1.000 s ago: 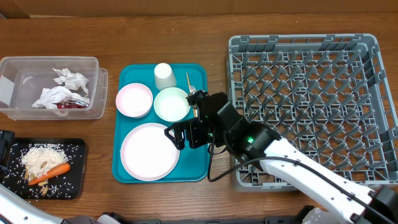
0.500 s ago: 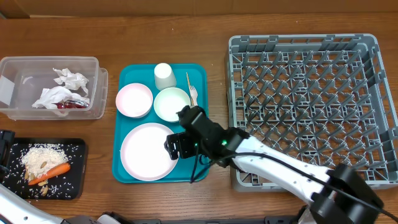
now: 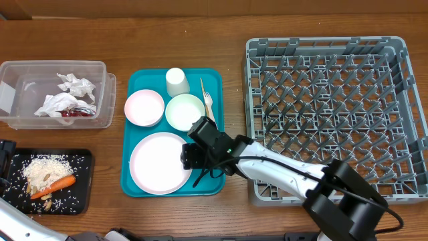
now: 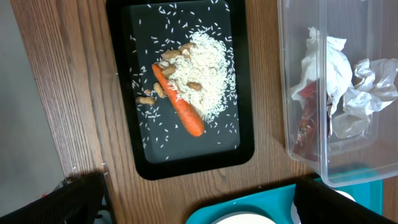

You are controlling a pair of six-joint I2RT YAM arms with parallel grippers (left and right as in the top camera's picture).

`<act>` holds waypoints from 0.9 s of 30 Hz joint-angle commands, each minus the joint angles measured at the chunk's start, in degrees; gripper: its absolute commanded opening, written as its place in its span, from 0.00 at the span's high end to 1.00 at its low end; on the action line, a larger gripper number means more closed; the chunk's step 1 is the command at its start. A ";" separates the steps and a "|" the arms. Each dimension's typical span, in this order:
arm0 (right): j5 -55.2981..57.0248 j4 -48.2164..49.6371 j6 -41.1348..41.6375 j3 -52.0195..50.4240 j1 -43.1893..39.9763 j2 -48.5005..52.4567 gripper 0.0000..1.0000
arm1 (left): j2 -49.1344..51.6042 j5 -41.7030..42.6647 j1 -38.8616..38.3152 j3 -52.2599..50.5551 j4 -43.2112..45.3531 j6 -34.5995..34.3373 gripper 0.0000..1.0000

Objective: Sort waste into correct bins and load items into the dishwasher
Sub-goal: 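Grasp the white plate rim with the right gripper and lift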

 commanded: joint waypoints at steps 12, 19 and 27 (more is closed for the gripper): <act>9.05 -16.74 -1.88 17.40 0.00 3.06 0.24 | -0.50 0.66 0.28 0.11 -0.07 -0.55 0.00; 6.82 -31.23 -8.44 31.98 0.07 6.73 0.24 | -0.52 0.66 0.28 0.11 -0.07 -0.55 0.00; 7.96 -37.07 -7.85 36.04 0.07 14.78 0.23 | -0.52 0.66 0.28 0.11 -0.07 -0.55 0.00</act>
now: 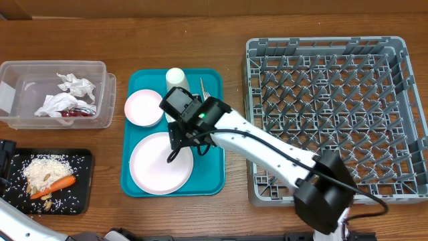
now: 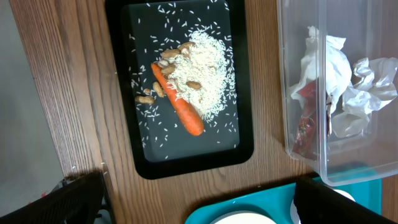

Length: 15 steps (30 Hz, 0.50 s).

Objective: Sort waste into correct bins and load items into the dishwasher
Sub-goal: 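Grasp the white plate rim with the right gripper and lift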

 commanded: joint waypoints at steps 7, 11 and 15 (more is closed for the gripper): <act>-1.68 -2.58 1.20 0.70 0.31 7.13 0.20 | -0.52 0.44 0.28 0.11 0.02 -0.52 0.00; -1.68 -1.36 1.20 -0.11 1.60 7.23 0.25 | -0.50 0.44 0.28 0.11 0.02 -0.52 0.00; -1.60 2.16 1.27 -2.45 3.61 7.30 0.26 | -0.52 0.44 0.28 0.11 0.02 -0.52 0.00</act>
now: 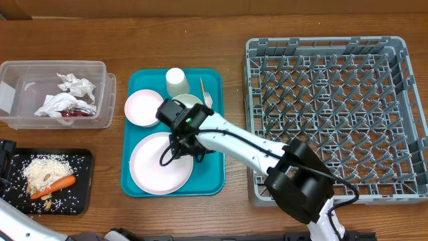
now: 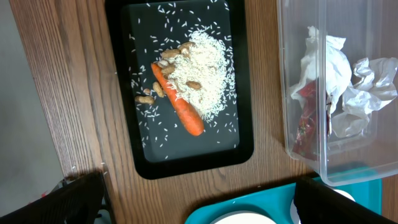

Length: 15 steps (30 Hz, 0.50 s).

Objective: Sort waste into correct bins and load items into the dishwasher
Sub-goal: 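Grasp the white plate rim with the right gripper and lift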

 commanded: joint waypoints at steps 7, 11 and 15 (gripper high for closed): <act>1.79 1.73 3.21 -1.84 2.29 2.01 0.28 | -0.52 0.44 0.28 0.11 0.02 -0.55 0.00; 1.88 1.79 3.21 -1.84 2.29 3.80 0.31 | -0.52 0.44 0.28 0.11 0.02 -0.55 0.00; 1.88 1.68 3.21 -1.84 2.29 3.82 0.36 | -0.52 0.44 0.28 0.11 0.02 -0.55 0.00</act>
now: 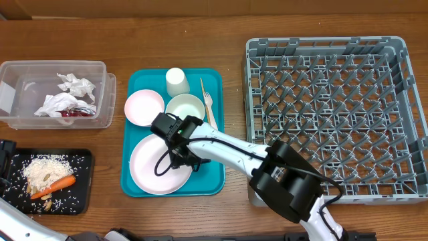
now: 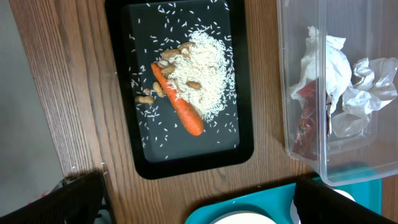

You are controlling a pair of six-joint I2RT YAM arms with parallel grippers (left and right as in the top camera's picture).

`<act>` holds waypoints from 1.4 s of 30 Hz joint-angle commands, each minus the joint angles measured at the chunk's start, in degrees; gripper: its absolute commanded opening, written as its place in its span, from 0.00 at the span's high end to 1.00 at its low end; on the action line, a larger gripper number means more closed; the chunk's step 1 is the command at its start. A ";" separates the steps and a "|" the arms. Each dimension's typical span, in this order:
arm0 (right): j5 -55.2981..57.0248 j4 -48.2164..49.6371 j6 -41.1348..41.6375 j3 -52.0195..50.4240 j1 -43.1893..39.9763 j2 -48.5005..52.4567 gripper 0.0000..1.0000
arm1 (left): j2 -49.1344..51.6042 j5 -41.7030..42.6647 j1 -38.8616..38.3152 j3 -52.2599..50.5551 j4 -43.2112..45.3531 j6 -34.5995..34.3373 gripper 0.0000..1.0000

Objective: Sort waste into correct bins and load items into the dishwasher
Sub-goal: 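Grasp the white plate rim with the right gripper and lift, then carry the plate right over the grey dish rack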

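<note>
On the teal tray (image 1: 215, 179) lie a large white plate (image 1: 150, 171), a pink bowl (image 1: 144, 107), a green bowl (image 1: 185, 109), a white cup (image 1: 176, 82) and a fork (image 1: 206, 100). My right gripper (image 1: 187, 161) hangs over the plate's right rim, its fingers apart and nothing seen between them. The grey dish rack (image 1: 334, 194) stands at the right. My left gripper (image 2: 199, 202) is open and empty at the table's left edge, looking onto the black tray (image 2: 242, 155) of rice, peanuts and a carrot (image 2: 179, 109).
A clear bin (image 1: 100, 120) at the back left holds crumpled paper (image 1: 63, 100) and a red wrapper (image 2: 305, 127). The black tray (image 1: 83, 201) sits at the front left. The right arm (image 1: 241, 155) crosses the tray's right side.
My right gripper has shifted a little toward the table's front, from near the green bowl to the plate's right rim. The left arm and all objects are unchanged.
My right gripper was first at the tray's front right beside the plate. Then it stood further back and left, by the green bowl. It then came forward over the plate, and now it is at the plate's right rim. The left arm has stayed put throughout.
</note>
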 commanded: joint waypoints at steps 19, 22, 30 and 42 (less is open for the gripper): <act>0.70 -2.19 0.44 0.09 -0.17 -0.04 0.95 | -0.50 0.44 0.28 0.11 0.02 -0.55 0.00; 0.70 -5.14 0.44 1.88 -0.68 -0.07 0.96 | -0.52 0.44 0.28 0.11 0.02 -0.55 0.00; 0.37 -11.87 -0.02 6.01 -1.25 -1.16 0.96 | -0.50 0.44 0.28 0.11 0.02 -0.55 0.00; 0.31 -19.12 -6.49 9.20 -1.36 -17.59 0.96 | -0.50 0.44 0.28 0.11 0.02 -0.55 0.00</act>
